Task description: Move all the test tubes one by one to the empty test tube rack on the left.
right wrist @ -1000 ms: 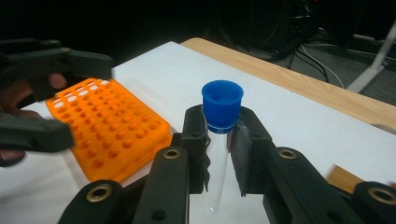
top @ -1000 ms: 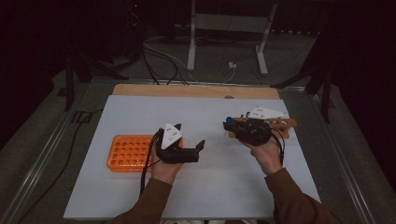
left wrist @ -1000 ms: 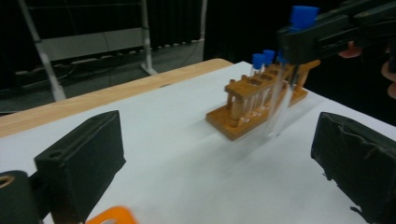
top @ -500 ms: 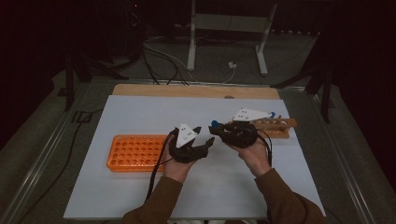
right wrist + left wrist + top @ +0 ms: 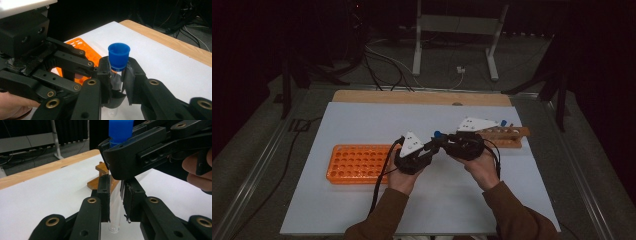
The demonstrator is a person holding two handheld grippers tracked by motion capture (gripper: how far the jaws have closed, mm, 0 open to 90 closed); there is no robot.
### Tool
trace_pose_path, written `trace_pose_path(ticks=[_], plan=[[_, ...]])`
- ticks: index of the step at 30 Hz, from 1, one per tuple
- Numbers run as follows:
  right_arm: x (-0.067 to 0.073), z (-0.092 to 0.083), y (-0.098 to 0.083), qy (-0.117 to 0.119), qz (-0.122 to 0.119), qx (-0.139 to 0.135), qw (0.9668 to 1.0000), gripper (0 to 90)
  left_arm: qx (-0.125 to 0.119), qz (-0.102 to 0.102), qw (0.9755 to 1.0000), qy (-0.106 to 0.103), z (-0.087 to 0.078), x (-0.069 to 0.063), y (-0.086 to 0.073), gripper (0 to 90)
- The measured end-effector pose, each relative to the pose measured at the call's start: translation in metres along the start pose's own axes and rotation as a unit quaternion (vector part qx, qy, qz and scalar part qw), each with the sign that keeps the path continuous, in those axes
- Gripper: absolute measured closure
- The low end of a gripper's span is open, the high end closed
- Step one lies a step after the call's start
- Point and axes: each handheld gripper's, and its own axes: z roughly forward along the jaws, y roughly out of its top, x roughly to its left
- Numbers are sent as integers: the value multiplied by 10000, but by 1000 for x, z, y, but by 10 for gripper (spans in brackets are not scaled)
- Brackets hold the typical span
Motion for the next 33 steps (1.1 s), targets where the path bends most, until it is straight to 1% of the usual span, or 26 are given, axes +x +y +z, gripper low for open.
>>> trace_pose_path(ticks=[2, 3, 5, 6, 7, 9, 10, 11, 13, 14, 15, 16, 17, 18, 19, 21, 23, 27, 28, 31, 33], plan=[[0, -1, 0, 26, -1, -53, 10000, 650, 9, -12, 10000, 4, 0, 0, 0, 782], [-1, -2, 1, 39, 16, -107, 9999, 583, 17, -58, 10000, 16, 0, 2, -1, 782], [-2, -5, 2, 55, 30, -160, 9999, 477, 23, -85, 9999, 54, 0, 4, -2, 783], [-2, -7, 2, 42, 35, -173, 9998, 429, 23, -85, 9999, 54, 0, 4, -2, 784], [-3, -9, 3, 0, 24, -195, 9998, 378, 17, -139, 9999, 89, -2, 8, -3, 784], [-4, -13, 2, -98, -14, -262, 9996, 316, -9, -194, 9997, 126, -5, 13, -3, 784], [-4, -13, 2, -98, -14, -262, 9996, 316, -9, -194, 9997, 126, -5, 13, -3, 784], [-4, -15, 2, -147, -18, -279, 9995, 286, -23, -207, 9997, 144, -8, 15, -4, 784], [-6, -21, 1, -220, -3, -359, 9991, 196, -69, -260, 9994, 206, -13, 20, -4, 784], [-7, -22, 0, -271, -33, -366, 9990, 165, -65, -257, 9994, 236, -16, 23, -5, 785], [-8, -24, -1, -331, -62, -386, 9987, 143, -88, -293, 9992, 258, -19, 25, -5, 785], [-9, -25, -2, -385, -69, -401, 9984, 143, -84, -286, 9991, 297, -22, 26, -6, 785], [-10, -27, -4, -434, -59, -402, 9982, 91, -90, -303, 9990, 323, -25, 28, -7, 785], [-10, -27, -4, -434, -59, -402, 9982, 91, -102, -318, 9989, 344, -27, 29, -8, 785], [-14, -30, -8, -574, -165, -358, 9976, 33, -90, -299, 9988, 372, -31, 31, -9, 784], [-16, -31, -13, -684, -233, -314, 9969, 8, -116, -318, 9987, 379, -36, 34, -12, 784], [-18, -32, -15, -710, -213, -295, 9968, 0, -134, -340, 9986, 386, -41, 36, -15, 784], [-28, -39, -25, -819, -64, -313, 9961, 0, -136, -377, 9982, 436, -50, 39, -21, 784], [-33, -42, -29, -911, -9, -247, 9955, 0, -137, -378, 9982, 446, -52, 40, -22, 784], [-37, -45, -33, -948, 37, -218, 9953, 0, -122, -398, 9979, 487, -57, 41, -26, 784], [-41, -49, -36, -1037, 78, -213, 9944, 0, -101, -406, 9978, 520, -60, 43, -30, 784]])
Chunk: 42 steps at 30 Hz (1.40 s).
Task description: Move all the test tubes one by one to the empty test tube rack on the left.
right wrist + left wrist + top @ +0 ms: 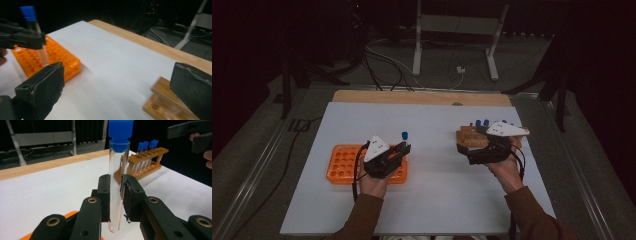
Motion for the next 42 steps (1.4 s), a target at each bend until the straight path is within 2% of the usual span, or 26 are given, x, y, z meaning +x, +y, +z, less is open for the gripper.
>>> trace_pose_path(ticks=[3, 12, 20, 26, 30, 33, 37, 42], plan=[[-8, -6, -9, -112, 113, 4, 9999, 0, 26, -20, 10000, 29, -4, 1, -5, 784], [-20, -15, -28, -188, 337, 53, 9992, 0, 140, -32, 9999, 25, -10, 2, -22, 782], [-18, -30, -39, -357, 287, -33, 9989, 0, 368, 37, 9993, -15, -13, 0, -34, 781], [-16, -36, -51, -308, 337, -100, 9989, 0, 562, 67, 9984, 23, -13, 0, -41, 778], [-16, -33, -57, -272, 337, 1, 9991, 0, 778, 141, 9969, 63, -12, -2, -45, 778], [-16, -32, -58, -233, 359, -34, 9991, 0, 951, 204, 9952, 116, -10, -4, -48, 777], [-16, -33, -58, -222, 388, -66, 9990, 0, 1046, 278, 9940, 131, -10, -6, -48, 777], [-17, -33, -59, -225, 396, -64, 9989, 0, 1333, 375, 9901, 222, -7, -7, -52, 777]])
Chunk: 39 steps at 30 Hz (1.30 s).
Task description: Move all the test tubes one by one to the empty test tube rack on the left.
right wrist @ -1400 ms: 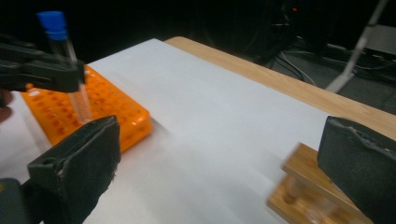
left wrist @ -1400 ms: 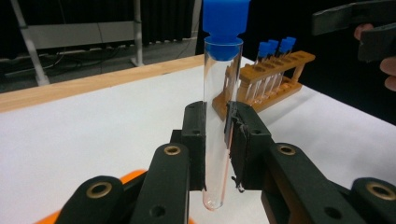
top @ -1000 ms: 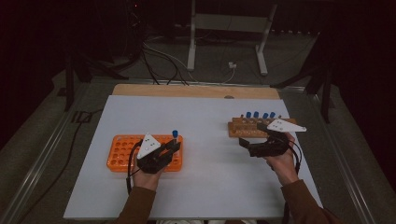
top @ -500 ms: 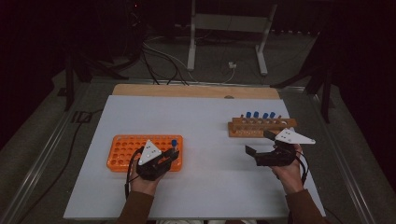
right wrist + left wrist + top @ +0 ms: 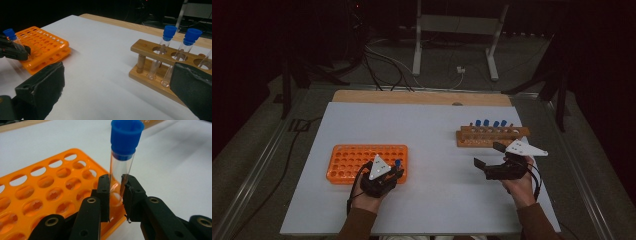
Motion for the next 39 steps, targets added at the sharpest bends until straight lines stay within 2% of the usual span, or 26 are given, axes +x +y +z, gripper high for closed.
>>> trace_pose_path(ticks=[3, 4, 6, 11, 15, 17, 23, 24, 25, 27, 29, 31, 35, 37, 39], plan=[[0, 1, 0, 7, 5, 6, 10000, 0, 29, -3, 10000, -10, 0, 0, 0, 770], [1, 1, 0, 12, 5, 5, 10000, 0, -10, -9, 10000, 42, 0, -1, 0, 731], [1, 1, -1, 20, 9, 6, 10000, 0, -189, -53, 9998, 71, -3, -1, 2, 636], [-2, 1, -1, -10, 21, -5, 10000, 0, -633, -42, 9980, 69, -14, 0, 7, 640], [-3, 0, 0, -40, 27, -24, 10000, 0, -527, 11, 9986, 12, -11, 0, 7, 772], [-5, 0, 0, -71, 33, -32, 10000, 0, -411, 65, 9991, 40, -7, -1, 8, 776], [-13, -2, 4, -277, -20, -32, 9996, 0, -381, 107, 9992, 29, -7, -2, 8, 772], [-14, -2, 5, -312, -2, -39, 9995, 0, -364, 67, 9993, 35, -7, -2, 6, 749], [-16, -3, 6, -337, 7, -59, 9994, 0, -352, 40, 9994, 25, -7, -1, 5, 683], [-21, -4, 9, -404, 30, -86, 9991, 0, -375, -114, 9992, -87, -9, 2, 4, 586], [-26, -5, 13, -465, 14, -80, 9989, 0, -439, -198, 9986, -218, -12, 4, 4, 531], [-30, -6, 16, -544, 16, -58, 9985, 0, -508, -195, 9982, -254, -15, 4, 4, 487], [-41, -7, 22, -684, 59, -45, 9976, 7, -694, -236, 9966, -386, -24, 7, 3, 456], [-48, -8, 24, -629, 194, -53, 9978, 14, -768, -302, 9961, -297, -28, 10, 2, 377], [-54, -8, 25, -690, 247, -70, 9973, 22, -890, -422, 9950, -175, -32, 13, 3, 281]])
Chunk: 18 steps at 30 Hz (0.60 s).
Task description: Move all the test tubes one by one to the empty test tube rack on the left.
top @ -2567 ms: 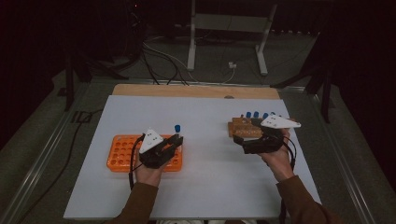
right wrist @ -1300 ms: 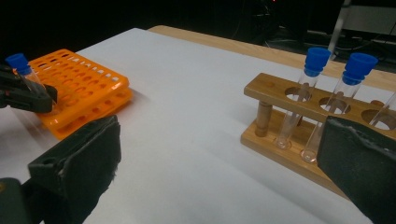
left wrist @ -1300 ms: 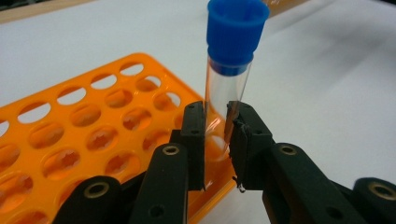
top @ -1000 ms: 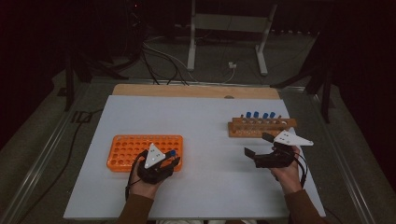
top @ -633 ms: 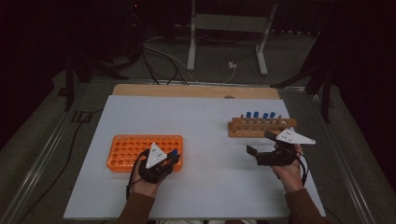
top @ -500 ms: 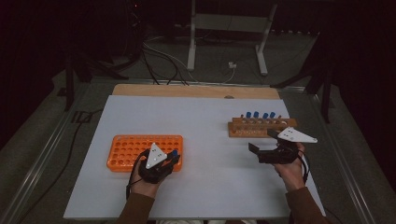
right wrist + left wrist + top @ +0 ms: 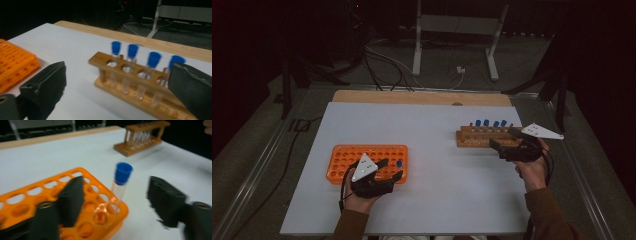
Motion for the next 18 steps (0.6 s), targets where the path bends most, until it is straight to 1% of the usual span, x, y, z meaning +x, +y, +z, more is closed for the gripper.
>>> trace_pose_path(ticks=[2, 4, 5, 7, 9, 10, 11, 13, 14, 15, 17, 18], plan=[[-7, 2, 1, -68, 75, 25, 9999, 28, -103, -78, 9999, 96, -3, 4, 1, 184], [-11, 4, 2, -162, 69, 64, 9998, 38, -143, -83, 9997, 194, -5, 8, 2, 158], [-14, 5, 3, -200, 52, 95, 9997, 58, -156, -132, 9994, 281, -5, 11, 1, 135], [-21, 9, 2, -182, 108, 164, 9996, 77, -189, -248, 9988, 388, -6, 16, 0, 84], [-27, 12, 1, -221, 122, 204, 9995, 102, -186, -286, 9981, 521, -7, 19, 0, 14], [-29, 14, 1, -251, 117, 214, 9994, 130, -238, -313, 9978, 539, -7, 20, 0, 13], [-31, 15, 0, -298, 108, 246, 9992, 145, -244, -313, 9976, 574, -8, 21, 0, 8], [-36, 18, -1, -365, 119, 299, 9988, 175, -253, -379, 9967, 676, -8, 24, -1, 8], [-39, 20, -1, -393, 185, 377, 9983, 218, -260, -415, 9963, 703, -8, 25, -1, 8], [-42, 21, -2, -470, 206, 405, 9979, 254, -256, -451, 9961, 716, -8, 26, -2, 8], [-47, 24, -5, -546, 323, 422, 9971, 330, -265, -500, 9957, 733, -8, 27, -3, 8], [-49, 25, -6, -584, 337, 431, 9968, 371, -275, -512, 9955, 752, -9, 28, -3, 9]])
